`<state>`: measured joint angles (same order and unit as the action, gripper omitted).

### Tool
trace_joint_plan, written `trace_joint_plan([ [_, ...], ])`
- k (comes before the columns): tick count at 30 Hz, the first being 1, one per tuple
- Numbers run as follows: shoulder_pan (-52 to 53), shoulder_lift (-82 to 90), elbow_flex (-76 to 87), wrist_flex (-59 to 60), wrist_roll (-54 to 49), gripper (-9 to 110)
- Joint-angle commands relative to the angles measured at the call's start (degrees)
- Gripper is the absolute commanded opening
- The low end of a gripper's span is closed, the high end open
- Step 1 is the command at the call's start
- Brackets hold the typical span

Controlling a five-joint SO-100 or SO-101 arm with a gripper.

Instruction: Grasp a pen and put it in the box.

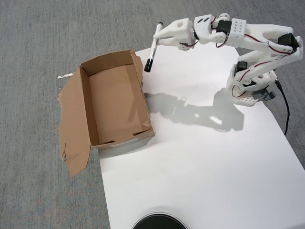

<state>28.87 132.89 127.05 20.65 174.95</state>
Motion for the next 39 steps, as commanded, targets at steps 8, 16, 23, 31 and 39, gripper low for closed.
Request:
trace_joint_plan([
  [8,-5.93,-2.2,-4.7,-5.36,-0.13,1],
  [16,-8.31,-11.34,-15.16,-5.45,0.04,1],
  [23,-8.75,-22.41,-26.85,-5.45,0.04,1],
  [31,-8.57,-33.13,-34.67,-5.45,0.31,1],
  [39,-8.66,-44.21,-44.96,-5.45,0.4,1],
])
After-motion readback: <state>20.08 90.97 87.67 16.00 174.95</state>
